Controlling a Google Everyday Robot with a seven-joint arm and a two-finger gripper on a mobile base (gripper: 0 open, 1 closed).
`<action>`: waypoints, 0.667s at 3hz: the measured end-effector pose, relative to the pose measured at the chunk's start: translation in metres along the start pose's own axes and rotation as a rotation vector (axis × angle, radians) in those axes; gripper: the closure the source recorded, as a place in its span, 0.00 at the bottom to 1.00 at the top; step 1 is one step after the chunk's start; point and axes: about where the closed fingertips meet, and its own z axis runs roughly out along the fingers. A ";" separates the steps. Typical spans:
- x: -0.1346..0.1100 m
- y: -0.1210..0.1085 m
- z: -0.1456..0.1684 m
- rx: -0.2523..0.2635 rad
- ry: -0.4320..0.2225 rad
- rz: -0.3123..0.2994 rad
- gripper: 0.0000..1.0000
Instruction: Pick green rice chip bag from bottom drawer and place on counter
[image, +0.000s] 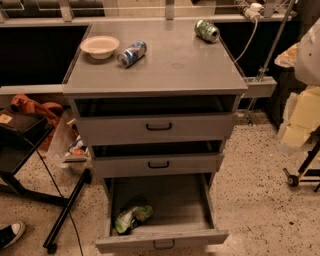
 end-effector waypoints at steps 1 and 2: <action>0.000 0.000 0.000 0.000 0.000 0.000 0.00; 0.000 -0.006 0.012 0.012 0.006 0.054 0.00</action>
Offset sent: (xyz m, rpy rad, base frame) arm 0.0215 -0.0022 -0.0303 0.0183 0.0164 -0.1383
